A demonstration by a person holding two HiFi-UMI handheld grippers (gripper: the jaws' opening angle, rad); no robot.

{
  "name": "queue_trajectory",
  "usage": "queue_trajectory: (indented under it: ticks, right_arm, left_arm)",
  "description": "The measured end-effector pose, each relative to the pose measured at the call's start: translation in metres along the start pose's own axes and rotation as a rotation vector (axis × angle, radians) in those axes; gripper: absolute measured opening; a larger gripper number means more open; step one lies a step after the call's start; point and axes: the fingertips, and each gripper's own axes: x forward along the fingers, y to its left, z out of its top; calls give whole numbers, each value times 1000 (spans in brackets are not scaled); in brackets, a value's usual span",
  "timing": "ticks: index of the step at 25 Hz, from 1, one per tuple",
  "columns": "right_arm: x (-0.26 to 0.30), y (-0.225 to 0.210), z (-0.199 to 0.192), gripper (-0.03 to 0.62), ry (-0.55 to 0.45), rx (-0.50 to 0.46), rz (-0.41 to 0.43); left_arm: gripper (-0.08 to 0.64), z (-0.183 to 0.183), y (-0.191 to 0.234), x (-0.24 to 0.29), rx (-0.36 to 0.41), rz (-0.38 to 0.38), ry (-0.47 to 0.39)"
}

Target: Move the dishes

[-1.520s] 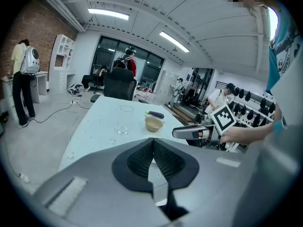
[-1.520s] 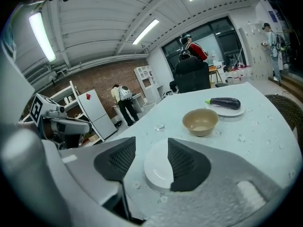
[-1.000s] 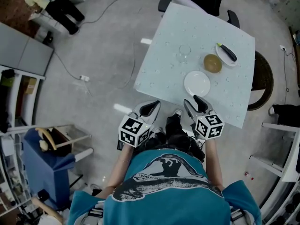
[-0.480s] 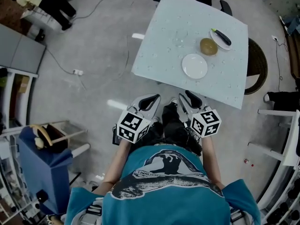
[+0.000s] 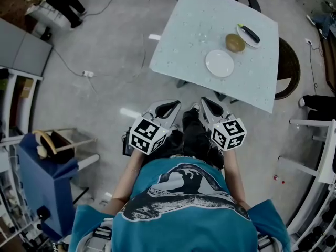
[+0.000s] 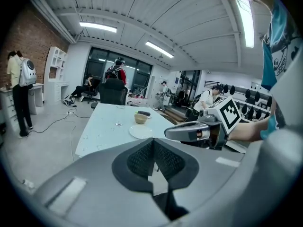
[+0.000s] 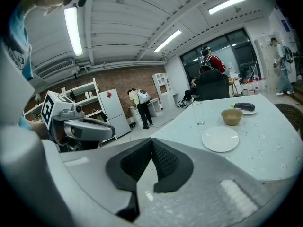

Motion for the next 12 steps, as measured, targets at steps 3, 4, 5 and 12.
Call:
queue_trajectory:
  ticks: [3,4,5,12]
  right_arm:
    - [-2,9,-2,3,-2,-17,16]
    - [-4,11,-3,3,-1,-21,18]
    - [-6,12,-3,2,1,-25,21]
    - [-17,17,-8,2,24,-53,31]
  left_arm:
    - [12,-2,-5,-5,3,2,-7]
    - [12,-2,-8,-6,3,1,-8]
    - [12,-3,-11,-6,3,-2,-10]
    - [12,-4,-28,-6,7,-24,-13]
